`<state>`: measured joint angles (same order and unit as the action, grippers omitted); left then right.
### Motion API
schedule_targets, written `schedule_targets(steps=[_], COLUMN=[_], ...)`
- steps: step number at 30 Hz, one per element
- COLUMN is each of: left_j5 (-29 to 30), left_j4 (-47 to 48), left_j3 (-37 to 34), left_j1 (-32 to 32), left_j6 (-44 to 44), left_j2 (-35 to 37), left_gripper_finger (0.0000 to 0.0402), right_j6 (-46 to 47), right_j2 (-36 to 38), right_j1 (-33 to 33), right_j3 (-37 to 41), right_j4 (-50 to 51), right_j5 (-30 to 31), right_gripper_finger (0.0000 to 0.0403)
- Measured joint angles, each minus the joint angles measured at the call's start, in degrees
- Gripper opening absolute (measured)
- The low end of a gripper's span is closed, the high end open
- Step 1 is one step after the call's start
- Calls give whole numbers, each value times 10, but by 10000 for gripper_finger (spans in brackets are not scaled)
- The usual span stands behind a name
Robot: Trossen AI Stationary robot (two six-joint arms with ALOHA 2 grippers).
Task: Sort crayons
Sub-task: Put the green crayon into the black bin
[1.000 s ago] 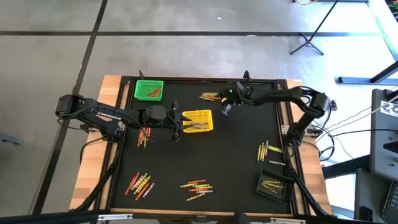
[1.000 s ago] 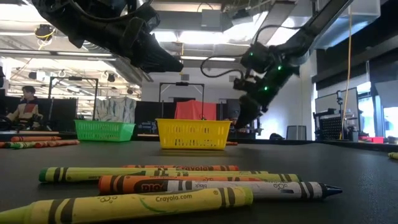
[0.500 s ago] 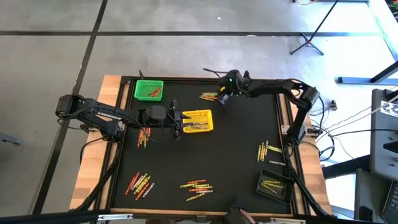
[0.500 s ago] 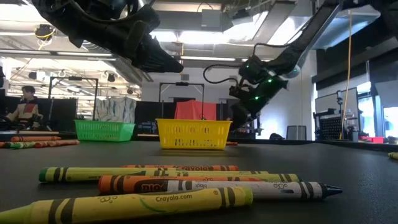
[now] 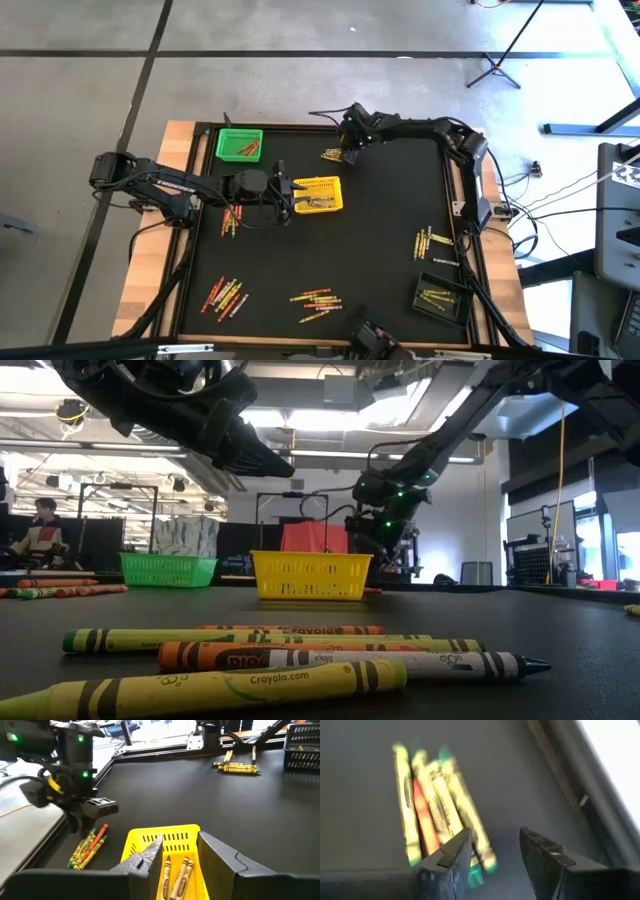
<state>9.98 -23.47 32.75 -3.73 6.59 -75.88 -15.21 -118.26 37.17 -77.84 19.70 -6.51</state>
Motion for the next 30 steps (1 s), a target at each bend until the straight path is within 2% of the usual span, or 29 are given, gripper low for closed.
schedule_targets(steps=[10,14,19,30], left_j5=[0,0,0,0], left_j4=[4,4,4,4], left_j3=[0,0,0,0], left_j1=[0,0,0,0], left_j6=[-2,-2,0,-5], left_j2=[0,0,0,0], left_gripper_finger=[107,107,107,107], right_j6=[-44,-62,-63,-66], right_j2=[3,5,0,-21], right_j1=[0,-1,0,0], right_j3=[-5,-3,-2,-4], right_j4=[96,75,29,-6], right_j5=[40,38,-1,-14], right_gripper_finger=[166,166,165,165])
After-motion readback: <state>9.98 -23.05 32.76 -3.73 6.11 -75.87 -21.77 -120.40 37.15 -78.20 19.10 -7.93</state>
